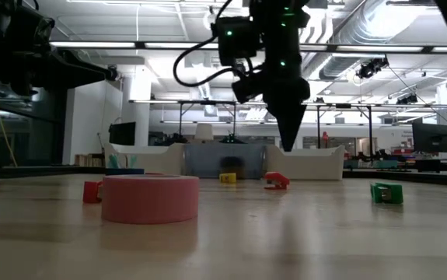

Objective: Pick and place Stapler, Stapler remover, tape
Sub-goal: Put the top right red stapler into the left white bin

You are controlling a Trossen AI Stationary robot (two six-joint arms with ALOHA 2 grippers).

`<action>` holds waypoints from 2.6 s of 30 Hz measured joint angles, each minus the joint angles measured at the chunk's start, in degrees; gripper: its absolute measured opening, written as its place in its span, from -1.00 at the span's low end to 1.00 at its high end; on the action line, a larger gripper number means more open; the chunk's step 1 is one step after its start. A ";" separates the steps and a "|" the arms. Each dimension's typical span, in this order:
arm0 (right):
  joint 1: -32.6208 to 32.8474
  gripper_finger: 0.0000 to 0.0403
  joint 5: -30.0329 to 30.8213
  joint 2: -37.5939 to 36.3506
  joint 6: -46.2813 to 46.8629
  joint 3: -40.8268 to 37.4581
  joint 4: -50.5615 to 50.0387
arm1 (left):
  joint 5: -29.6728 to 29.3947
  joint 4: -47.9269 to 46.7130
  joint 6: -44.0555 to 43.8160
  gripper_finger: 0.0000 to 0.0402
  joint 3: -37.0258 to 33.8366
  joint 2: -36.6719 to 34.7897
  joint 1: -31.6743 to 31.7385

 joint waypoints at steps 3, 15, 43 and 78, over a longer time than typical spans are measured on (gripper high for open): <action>0.35 0.04 0.05 -3.20 -2.67 -6.21 8.23 | 0.00 0.00 0.00 -0.07 0.02 0.00 -0.02; 0.76 0.03 -3.32 -11.82 -17.39 -25.58 32.93 | 0.00 0.02 0.00 -0.07 0.01 0.00 0.00; 2.49 0.01 -9.04 -11.78 -27.42 -31.67 46.94 | 1.28 -0.11 -0.01 -0.07 0.00 0.00 -0.01; 2.51 -0.48 -11.34 -11.40 -26.33 -38.33 62.80 | 7.87 -3.30 -3.52 -0.07 2.36 0.04 -0.01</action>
